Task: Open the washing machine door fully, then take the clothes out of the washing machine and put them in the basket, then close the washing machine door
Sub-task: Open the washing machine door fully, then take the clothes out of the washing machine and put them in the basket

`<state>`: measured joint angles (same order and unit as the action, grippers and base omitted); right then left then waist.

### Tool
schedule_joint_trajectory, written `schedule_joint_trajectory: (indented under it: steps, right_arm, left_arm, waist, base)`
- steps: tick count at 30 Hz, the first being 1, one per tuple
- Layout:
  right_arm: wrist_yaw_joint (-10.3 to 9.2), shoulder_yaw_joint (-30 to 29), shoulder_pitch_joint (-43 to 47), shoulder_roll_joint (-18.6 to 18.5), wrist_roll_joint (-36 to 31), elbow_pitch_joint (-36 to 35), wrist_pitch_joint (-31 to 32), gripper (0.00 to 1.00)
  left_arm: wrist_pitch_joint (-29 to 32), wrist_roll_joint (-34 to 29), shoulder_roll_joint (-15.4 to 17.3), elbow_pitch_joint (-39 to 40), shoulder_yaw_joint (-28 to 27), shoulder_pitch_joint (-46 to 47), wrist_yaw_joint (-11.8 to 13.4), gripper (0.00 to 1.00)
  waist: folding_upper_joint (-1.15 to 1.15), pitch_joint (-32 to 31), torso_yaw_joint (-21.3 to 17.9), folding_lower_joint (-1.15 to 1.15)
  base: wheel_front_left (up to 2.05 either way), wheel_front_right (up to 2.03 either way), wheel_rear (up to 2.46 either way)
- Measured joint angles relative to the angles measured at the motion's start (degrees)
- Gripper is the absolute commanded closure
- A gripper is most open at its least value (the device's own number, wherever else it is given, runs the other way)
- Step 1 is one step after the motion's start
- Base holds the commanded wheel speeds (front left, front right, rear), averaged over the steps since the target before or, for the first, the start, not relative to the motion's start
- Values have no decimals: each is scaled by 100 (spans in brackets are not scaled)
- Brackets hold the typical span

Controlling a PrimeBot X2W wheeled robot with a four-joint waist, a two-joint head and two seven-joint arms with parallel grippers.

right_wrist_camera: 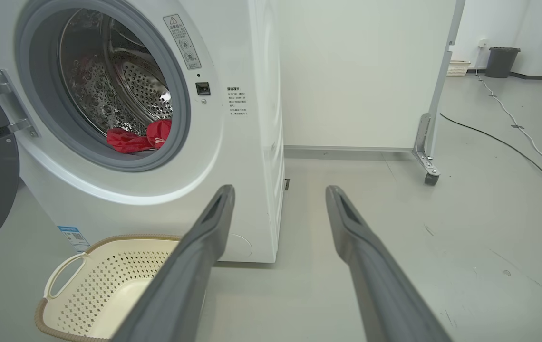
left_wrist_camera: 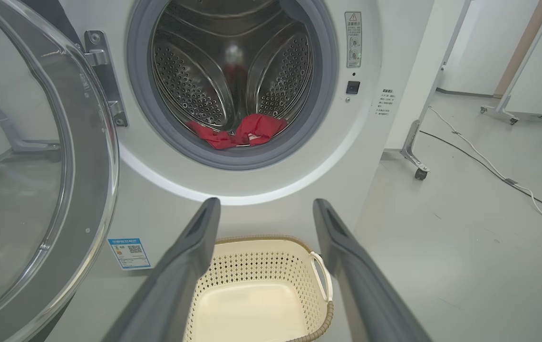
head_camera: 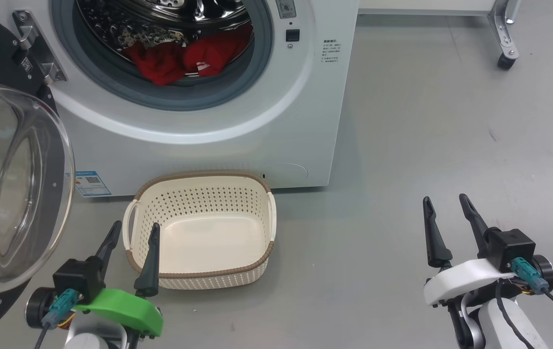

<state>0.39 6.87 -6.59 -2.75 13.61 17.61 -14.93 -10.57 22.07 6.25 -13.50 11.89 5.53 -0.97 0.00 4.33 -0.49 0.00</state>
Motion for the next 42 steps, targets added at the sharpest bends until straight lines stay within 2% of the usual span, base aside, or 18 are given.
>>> schedule_joint_trajectory:
  steps: [42]
  right_arm:
    - [-108,158,126,11,77,-92,0,0]
  left_arm:
    - [41,-18,-7,197,-24,-115,177,0]
  waist:
    - [0,-85,-29,0]
  base:
    - [5,-5,0]
